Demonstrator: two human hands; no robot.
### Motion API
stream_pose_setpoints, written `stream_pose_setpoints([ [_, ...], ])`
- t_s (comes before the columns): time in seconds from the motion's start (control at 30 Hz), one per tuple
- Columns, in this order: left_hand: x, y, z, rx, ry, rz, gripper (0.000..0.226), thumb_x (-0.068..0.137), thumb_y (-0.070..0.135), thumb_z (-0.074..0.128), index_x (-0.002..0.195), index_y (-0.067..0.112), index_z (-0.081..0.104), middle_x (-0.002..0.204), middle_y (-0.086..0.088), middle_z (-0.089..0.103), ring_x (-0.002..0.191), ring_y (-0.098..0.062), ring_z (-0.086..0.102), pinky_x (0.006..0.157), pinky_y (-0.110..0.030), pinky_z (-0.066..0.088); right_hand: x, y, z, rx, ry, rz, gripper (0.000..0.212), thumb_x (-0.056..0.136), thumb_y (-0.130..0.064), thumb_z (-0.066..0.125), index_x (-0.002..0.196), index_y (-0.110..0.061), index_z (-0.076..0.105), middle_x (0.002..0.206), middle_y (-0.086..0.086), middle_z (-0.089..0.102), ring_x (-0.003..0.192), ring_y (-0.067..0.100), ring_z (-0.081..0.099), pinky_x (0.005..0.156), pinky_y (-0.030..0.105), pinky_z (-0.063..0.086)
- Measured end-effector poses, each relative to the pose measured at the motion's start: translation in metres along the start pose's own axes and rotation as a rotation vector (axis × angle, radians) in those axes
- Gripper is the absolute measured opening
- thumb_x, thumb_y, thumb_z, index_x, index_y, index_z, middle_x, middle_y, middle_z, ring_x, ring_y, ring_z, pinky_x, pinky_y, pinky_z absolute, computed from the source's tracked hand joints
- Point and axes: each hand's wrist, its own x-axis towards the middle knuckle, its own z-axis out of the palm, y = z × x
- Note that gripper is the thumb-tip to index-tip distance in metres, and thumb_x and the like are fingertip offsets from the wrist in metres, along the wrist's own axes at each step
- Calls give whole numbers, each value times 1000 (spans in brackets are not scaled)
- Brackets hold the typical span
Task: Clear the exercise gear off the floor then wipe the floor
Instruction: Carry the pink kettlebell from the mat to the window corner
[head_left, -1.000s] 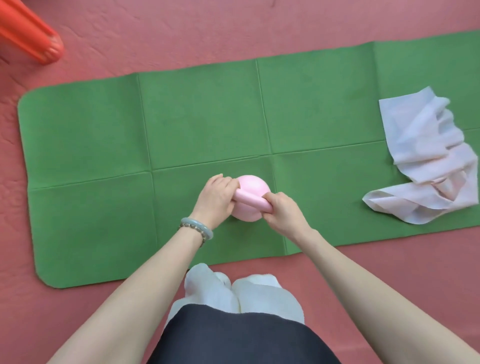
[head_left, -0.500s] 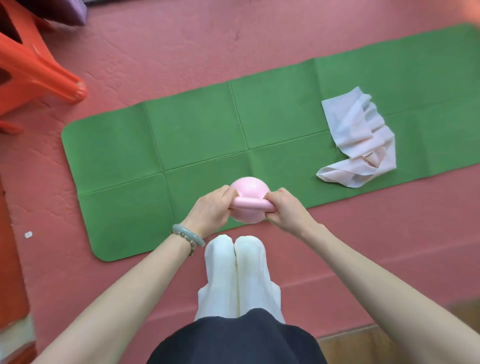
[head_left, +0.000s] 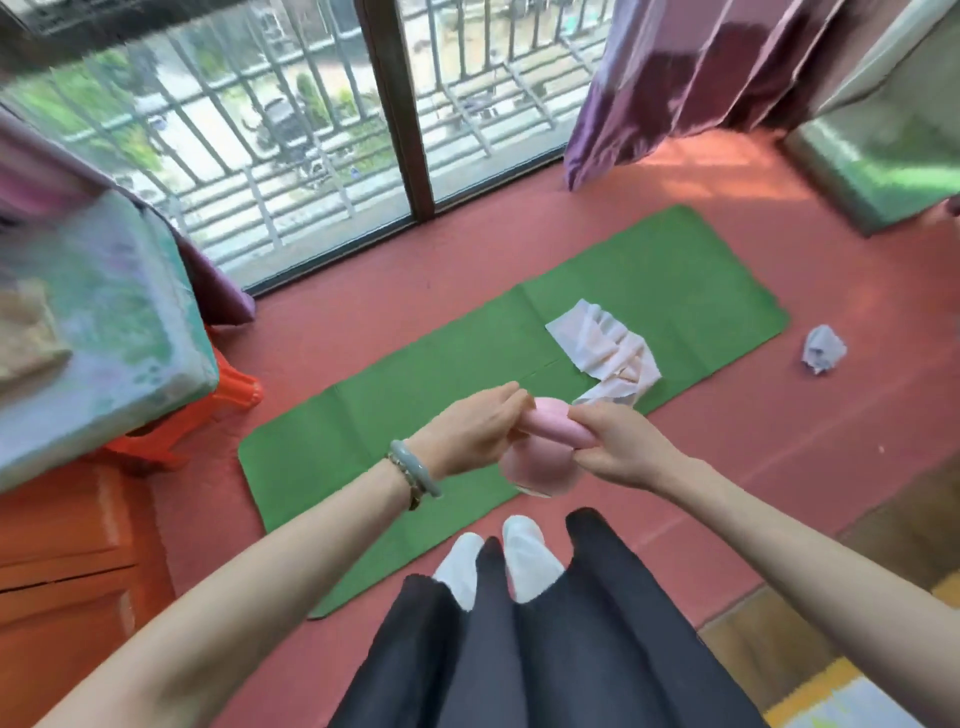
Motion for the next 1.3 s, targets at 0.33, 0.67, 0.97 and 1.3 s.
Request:
stream_pose_setpoints([
  [0.33, 70, 124, -38, 44, -47, 306, 15, 90, 10, 56, 94, -1, 47, 89, -11, 50, 68, -20, 44, 63, -28, 31, -127, 20, -75, 337, 327, 279, 21, 61, -14, 61, 54, -19, 42, 56, -5, 41, 52, 11, 36, 45, 20, 25],
  [0.67, 177, 260, 33, 87, -29, 429, 17, 93, 22, 52, 97, 5, 49, 88, -5, 52, 70, -22, 48, 62, -32, 38, -243, 156, -124, 297, 431, 447, 13, 63, -10, 65, 73, -3, 61, 63, 3, 51, 60, 17, 42, 50, 25, 28],
  [0.97, 286, 354, 65, 62, -64, 473, 25, 88, 29, 54, 99, 7, 52, 90, -6, 55, 70, -30, 55, 61, -46, 46, -311, 265, -182, 308, 574, 535, 18, 63, -17, 68, 71, -32, 62, 66, -7, 59, 65, 13, 54, 59, 27, 43],
  [1.3, 470, 396, 83, 34, -179, 666, 28, 85, 49, 42, 102, 27, 40, 94, 0, 52, 72, -27, 56, 59, -42, 47, -314, 407, -252, 274, 833, 485, 23, 64, -17, 79, 87, -21, 75, 77, -1, 59, 67, 11, 55, 60, 13, 39],
])
